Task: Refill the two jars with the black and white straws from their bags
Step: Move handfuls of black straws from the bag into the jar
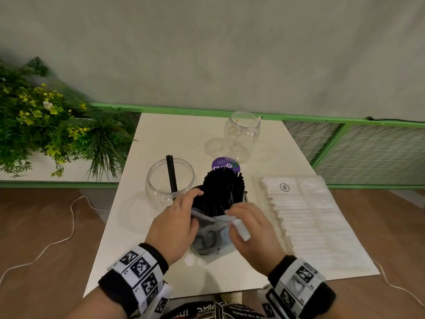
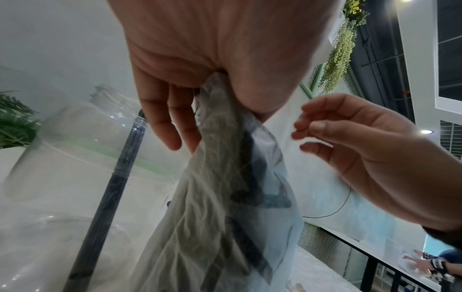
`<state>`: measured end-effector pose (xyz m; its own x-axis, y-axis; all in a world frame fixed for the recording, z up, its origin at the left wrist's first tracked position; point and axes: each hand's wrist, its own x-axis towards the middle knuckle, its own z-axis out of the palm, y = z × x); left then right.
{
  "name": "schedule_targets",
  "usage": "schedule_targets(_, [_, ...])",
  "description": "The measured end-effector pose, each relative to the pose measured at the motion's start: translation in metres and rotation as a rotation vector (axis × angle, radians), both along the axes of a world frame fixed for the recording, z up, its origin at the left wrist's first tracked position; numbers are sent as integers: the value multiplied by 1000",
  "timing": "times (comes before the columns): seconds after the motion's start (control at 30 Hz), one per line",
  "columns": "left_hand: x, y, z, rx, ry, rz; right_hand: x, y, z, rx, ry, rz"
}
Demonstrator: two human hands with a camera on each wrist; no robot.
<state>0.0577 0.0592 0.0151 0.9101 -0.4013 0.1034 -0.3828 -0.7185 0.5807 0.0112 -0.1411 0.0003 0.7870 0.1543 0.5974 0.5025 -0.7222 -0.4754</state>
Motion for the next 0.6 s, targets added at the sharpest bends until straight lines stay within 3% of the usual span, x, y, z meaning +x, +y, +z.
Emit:
schedule_targets(0.1, [1, -3, -1, 15, -12, -26, 4, 6, -11, -273, 233, 99])
schedule_targets(0.2, [2, -3, -2, 6, -13, -38, 12, 8, -21, -438, 268, 64])
schedule_targets(0.6, [-2, 1, 4, -41, -49, -129, 12, 10, -41, -330, 276, -31])
